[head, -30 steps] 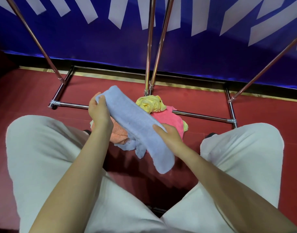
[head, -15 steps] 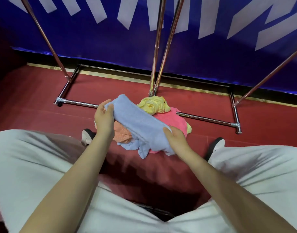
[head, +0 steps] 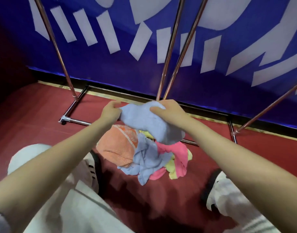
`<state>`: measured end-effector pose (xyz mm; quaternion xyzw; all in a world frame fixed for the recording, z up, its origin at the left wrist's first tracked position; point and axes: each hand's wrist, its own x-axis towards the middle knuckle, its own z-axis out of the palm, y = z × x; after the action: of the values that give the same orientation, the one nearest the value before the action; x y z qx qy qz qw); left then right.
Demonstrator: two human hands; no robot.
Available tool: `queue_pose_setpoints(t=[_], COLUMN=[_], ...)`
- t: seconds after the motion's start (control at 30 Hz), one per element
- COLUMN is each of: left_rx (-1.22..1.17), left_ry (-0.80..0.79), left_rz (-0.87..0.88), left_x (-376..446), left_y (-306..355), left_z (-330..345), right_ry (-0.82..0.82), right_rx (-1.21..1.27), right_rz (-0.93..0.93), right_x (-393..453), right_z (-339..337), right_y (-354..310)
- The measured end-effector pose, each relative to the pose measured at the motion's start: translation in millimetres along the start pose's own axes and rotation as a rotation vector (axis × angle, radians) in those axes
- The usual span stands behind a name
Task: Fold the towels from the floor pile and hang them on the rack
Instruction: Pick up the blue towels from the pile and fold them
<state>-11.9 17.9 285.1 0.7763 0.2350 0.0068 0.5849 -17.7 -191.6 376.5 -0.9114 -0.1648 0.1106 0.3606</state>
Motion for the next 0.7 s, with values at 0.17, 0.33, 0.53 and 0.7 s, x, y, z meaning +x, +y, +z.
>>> queue_pose_setpoints(t=[0.17, 0.33, 0.53, 0.7], left_rx=[-0.012, -0.143, -0.235, -0.347], left_ry=[0.016, -0.027, 0.05, 0.21], left_rz=[0.184, 0.321, 0.461, 0.553], left_x=[27, 49, 80, 120], left_y=[65, 134, 193, 231], left_z=[-24, -56, -104, -147], right_ry=[0.06, 0.049, 0.069, 0.064], right_rx=[-0.32, -0.448, -0.331, -0.17], right_rz=[-0.192, -0.334, -0.364, -0.385], right_x=[58, 122, 187, 246], right_z=[-38, -67, -95, -96], right_y=[-61, -125, -196, -264])
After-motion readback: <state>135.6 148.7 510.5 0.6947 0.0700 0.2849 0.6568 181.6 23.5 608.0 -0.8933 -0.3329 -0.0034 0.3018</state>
